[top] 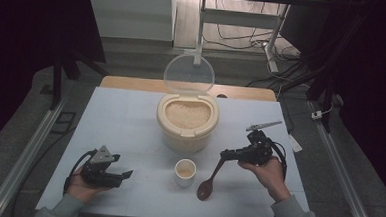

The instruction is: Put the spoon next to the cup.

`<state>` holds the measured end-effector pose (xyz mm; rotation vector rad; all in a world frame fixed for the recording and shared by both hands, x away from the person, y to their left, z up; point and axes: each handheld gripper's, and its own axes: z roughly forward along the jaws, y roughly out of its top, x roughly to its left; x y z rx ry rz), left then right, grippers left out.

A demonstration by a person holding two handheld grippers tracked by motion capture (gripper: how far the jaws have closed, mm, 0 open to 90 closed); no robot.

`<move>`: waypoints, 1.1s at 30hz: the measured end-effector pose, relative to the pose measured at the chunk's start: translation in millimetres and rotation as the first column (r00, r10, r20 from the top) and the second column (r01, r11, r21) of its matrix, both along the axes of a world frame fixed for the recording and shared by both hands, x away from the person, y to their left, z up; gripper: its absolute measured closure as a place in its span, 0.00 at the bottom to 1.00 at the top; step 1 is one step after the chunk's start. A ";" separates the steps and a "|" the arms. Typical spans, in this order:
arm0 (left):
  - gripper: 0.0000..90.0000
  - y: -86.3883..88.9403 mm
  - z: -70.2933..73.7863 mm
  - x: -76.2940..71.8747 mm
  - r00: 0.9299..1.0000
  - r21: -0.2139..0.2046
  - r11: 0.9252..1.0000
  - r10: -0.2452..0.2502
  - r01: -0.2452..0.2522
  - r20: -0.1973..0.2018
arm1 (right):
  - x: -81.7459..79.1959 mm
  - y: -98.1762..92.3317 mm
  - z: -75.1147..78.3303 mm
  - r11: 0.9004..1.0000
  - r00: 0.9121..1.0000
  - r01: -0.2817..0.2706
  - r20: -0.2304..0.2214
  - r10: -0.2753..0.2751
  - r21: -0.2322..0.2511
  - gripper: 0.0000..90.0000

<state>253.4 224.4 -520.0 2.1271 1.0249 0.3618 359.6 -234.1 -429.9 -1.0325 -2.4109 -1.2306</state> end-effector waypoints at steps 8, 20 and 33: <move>0.26 -0.1 -0.5 0.3 1.000 0.004 1.000 -0.003 0.003 -0.002 | 13.3 12.2 -11.0 0.999 0.999 0.034 0.017 -0.034 -0.003 0.88; 0.26 -0.3 -0.7 0.4 1.000 0.004 1.000 -0.004 0.004 -0.002 | 29.0 25.5 -54.5 0.991 0.991 0.128 0.040 -0.127 -0.024 0.78; 0.26 -1.7 -0.9 0.3 1.000 0.010 1.000 -0.010 0.010 -0.004 | 37.2 32.5 -82.4 0.980 0.984 0.173 0.063 -0.167 -0.100 0.69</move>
